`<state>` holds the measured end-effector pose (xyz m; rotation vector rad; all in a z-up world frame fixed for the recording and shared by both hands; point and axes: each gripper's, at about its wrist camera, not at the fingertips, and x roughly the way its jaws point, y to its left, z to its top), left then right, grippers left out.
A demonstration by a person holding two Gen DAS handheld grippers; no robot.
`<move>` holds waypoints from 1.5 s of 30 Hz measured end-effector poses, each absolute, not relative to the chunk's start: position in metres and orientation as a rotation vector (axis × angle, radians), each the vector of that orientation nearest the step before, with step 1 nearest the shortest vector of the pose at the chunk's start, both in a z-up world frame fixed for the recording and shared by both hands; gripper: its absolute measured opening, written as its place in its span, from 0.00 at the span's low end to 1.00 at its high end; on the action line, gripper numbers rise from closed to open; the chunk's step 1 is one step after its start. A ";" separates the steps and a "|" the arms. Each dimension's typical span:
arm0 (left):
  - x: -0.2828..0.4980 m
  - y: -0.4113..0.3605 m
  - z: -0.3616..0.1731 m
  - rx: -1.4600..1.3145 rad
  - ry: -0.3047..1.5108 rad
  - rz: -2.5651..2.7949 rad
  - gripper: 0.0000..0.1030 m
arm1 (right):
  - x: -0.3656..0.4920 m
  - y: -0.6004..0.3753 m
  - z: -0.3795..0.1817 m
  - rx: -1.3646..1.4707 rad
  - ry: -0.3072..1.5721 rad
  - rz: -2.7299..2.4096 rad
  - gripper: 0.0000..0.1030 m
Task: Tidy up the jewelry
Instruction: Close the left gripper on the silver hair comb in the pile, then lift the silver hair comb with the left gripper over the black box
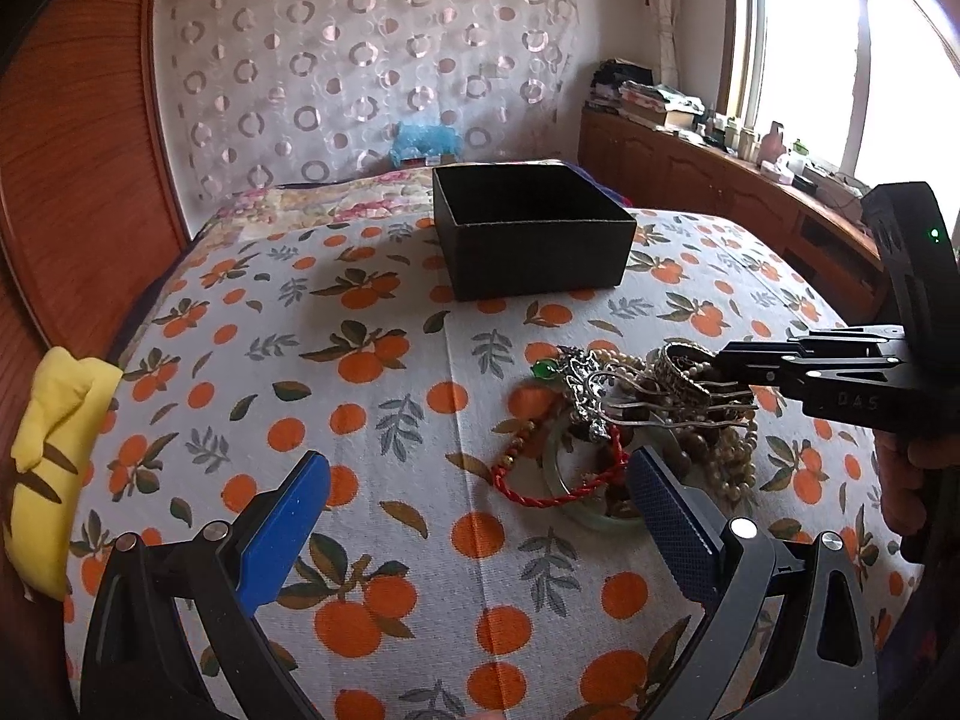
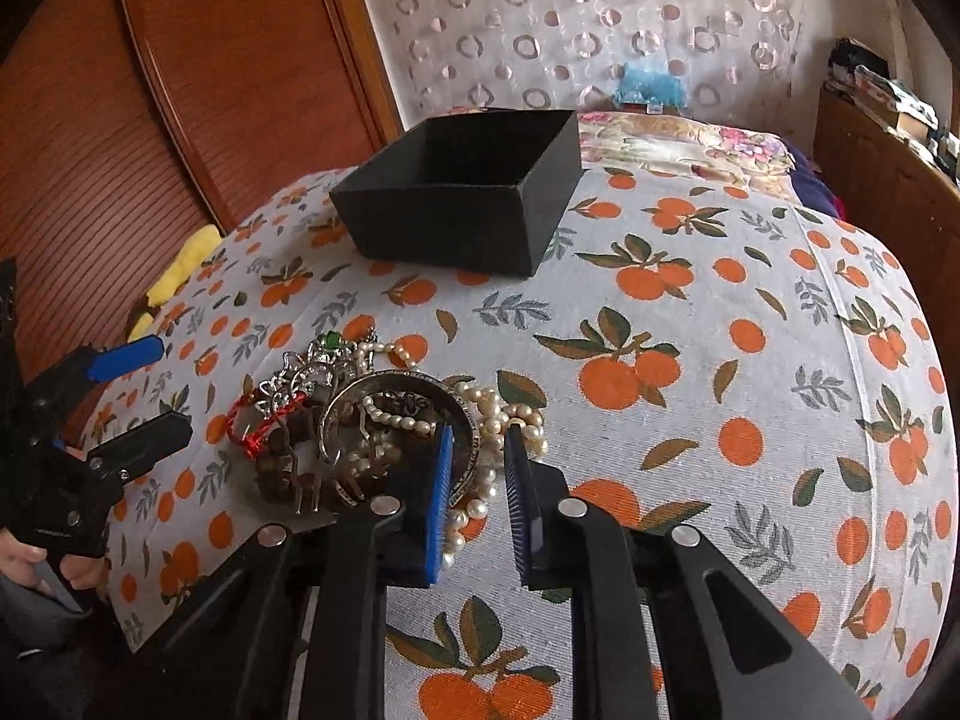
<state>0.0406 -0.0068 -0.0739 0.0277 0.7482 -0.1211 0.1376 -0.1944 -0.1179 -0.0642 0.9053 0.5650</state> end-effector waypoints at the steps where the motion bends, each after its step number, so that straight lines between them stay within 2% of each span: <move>1: 0.041 -0.007 -0.074 0.028 0.749 -0.122 0.93 | 0.137 -0.194 -0.117 -0.069 0.900 0.572 0.06; 3: 0.042 -0.008 -0.075 0.031 0.755 -0.122 0.93 | 0.135 -0.194 -0.114 -0.084 0.881 0.550 0.03; 15: 0.073 -0.022 -0.073 0.037 0.772 -0.205 0.92 | 0.124 -0.220 -0.084 -0.089 0.740 0.481 0.03; 17: 0.080 -0.026 -0.075 0.025 0.788 -0.242 0.82 | 0.124 -0.224 -0.082 -0.087 0.736 0.474 0.03; 19: 0.089 -0.030 -0.079 0.005 0.819 -0.277 0.66 | 0.125 -0.226 -0.083 -0.085 0.736 0.469 0.03; 24: 0.105 -0.034 -0.089 -0.044 0.870 -0.333 0.47 | 0.126 -0.231 -0.088 -0.083 0.742 0.466 0.03; 30: 0.107 -0.034 -0.089 -0.060 0.873 -0.351 0.13 | 0.128 -0.236 -0.096 -0.098 0.765 0.457 0.03; 36: 0.098 -0.037 -0.074 -0.042 0.812 -0.354 0.11 | 0.132 -0.239 -0.106 -0.109 0.800 0.441 0.03; 38: 0.095 -0.037 -0.068 -0.041 0.790 -0.357 0.02 | 0.133 -0.240 -0.109 -0.116 0.811 0.437 0.03; 45: 0.092 -0.038 -0.056 -0.036 0.761 -0.364 0.02 | 0.136 -0.240 -0.118 -0.123 0.844 0.435 0.03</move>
